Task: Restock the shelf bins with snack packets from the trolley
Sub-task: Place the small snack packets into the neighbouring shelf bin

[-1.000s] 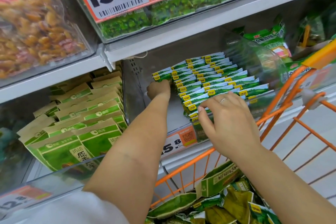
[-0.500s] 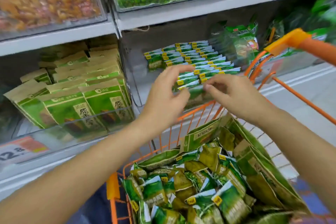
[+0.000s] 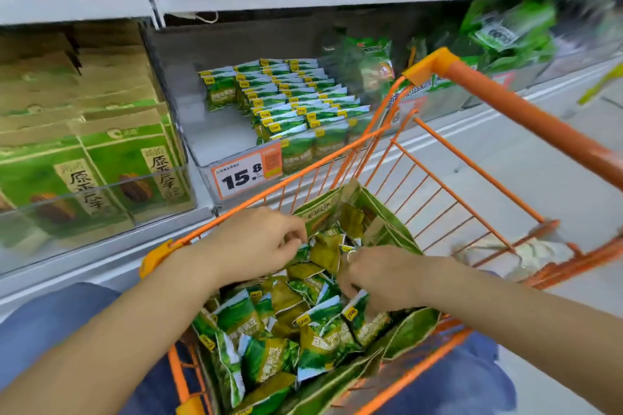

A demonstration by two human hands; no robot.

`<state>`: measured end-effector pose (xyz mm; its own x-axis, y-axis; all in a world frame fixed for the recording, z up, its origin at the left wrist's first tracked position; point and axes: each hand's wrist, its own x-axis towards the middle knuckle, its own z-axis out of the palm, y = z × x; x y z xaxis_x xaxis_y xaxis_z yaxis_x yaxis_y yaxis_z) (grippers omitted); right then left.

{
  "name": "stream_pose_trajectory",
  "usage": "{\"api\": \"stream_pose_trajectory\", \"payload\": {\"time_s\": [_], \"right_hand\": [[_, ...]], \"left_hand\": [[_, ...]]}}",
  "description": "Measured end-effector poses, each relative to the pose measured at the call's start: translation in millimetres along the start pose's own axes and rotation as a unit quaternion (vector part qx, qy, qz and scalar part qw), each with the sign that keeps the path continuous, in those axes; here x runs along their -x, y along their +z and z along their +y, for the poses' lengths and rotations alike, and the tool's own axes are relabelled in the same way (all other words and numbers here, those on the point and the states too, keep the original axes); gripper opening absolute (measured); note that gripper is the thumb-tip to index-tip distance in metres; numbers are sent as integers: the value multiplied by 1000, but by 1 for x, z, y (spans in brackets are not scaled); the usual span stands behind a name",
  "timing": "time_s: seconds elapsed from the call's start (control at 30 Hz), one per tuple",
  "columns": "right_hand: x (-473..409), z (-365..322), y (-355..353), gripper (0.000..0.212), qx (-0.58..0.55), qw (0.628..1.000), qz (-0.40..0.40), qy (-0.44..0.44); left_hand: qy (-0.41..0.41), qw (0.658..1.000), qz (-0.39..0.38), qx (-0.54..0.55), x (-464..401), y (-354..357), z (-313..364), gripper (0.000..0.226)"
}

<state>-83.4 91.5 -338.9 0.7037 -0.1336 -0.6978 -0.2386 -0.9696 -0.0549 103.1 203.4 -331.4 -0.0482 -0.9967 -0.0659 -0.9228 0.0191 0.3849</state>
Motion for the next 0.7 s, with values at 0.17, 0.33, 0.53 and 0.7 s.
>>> {"api": "stream_pose_trajectory", "payload": {"time_s": [0.17,0.33,0.53,0.7], "right_hand": [[17,17,-21,21,-240,968,65,-33],[18,18,-54,18,-438,868,215,-91],[-18,13,-97,25,-494,735,454,-101],[-48,29,-86,54,-212,796,562,78]], "left_hand": [[-34,982,-39,180,0,-2,-2,33],[-52,905,-84,415,3,-10,10,45],[-143,867,140,457,-1,-36,15,21],[-189,906,366,98,-7,-89,-6,24]]}}
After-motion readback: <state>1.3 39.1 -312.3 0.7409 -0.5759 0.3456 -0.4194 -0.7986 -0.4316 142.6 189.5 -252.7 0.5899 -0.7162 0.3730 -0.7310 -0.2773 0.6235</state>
